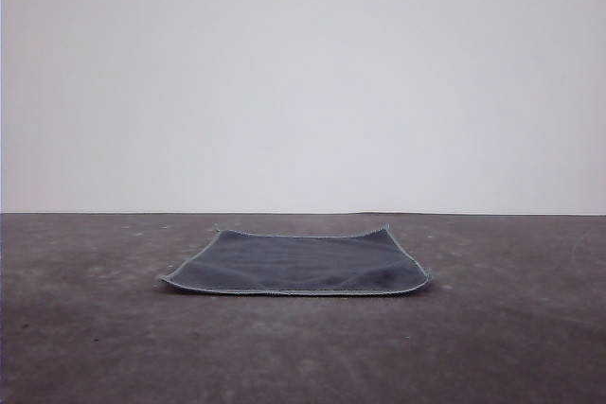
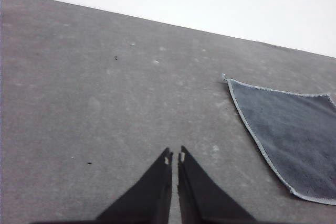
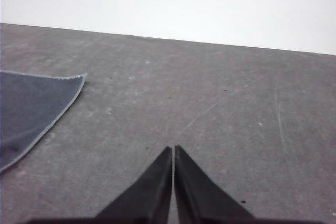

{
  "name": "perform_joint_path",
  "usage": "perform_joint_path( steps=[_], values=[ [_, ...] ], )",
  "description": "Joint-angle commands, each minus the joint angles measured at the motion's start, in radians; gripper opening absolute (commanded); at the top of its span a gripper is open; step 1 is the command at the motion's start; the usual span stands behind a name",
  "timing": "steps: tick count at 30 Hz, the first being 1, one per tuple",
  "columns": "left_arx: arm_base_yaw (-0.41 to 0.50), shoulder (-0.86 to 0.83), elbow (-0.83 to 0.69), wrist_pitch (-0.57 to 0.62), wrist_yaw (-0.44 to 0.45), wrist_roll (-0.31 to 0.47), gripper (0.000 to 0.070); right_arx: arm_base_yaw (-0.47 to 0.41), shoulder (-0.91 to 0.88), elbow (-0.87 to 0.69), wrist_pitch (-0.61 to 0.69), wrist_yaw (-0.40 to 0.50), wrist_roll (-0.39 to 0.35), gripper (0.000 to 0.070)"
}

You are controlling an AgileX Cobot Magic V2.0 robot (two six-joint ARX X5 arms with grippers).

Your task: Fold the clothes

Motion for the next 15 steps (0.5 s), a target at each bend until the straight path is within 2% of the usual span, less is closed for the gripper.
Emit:
perform_joint_path(
  steps=[1, 15],
  values=[
    [-0.002, -0.001, -0.019, -0.005, -0.002, 0.006, 0.0004, -0.002, -0.002, -0.004, 0.013, -0.001, -0.005, 0.0000],
    [-0.002, -0.001, -0.019, -0.002, -0.005, 0.007, 0.0004, -0.001, -0.002, -0.004, -0.001, -0.002, 0.009, 0.0000]
  ],
)
